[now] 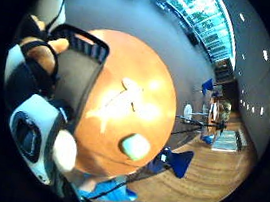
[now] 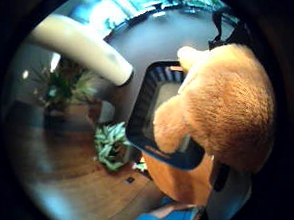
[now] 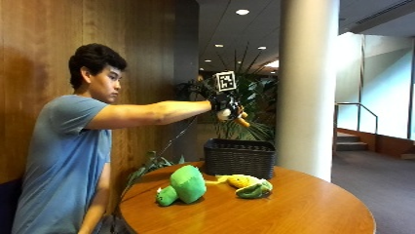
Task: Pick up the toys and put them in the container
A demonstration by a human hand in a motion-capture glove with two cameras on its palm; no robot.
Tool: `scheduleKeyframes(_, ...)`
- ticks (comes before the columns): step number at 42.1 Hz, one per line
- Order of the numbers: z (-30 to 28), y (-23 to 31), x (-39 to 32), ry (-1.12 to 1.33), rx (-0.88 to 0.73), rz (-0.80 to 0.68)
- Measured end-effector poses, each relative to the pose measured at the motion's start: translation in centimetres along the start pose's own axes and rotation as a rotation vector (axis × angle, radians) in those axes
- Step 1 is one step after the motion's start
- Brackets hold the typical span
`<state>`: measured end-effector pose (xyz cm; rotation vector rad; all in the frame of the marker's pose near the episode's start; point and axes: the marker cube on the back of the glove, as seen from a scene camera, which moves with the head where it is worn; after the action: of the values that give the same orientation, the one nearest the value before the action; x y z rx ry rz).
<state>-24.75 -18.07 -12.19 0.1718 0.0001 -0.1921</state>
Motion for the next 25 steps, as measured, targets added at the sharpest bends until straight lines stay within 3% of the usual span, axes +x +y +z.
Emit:
scheduleKeyframes(12, 4.2, 0.6, -3.4, -0.133, -0.136, -0.101)
scheduleKeyframes(17, 5.4, 0.7, -4.1, -0.166, -0.211, -0.071)
scheduleKeyframes(25, 5.2, 0.9, -3.6, -0.162, -0.206, -0.137)
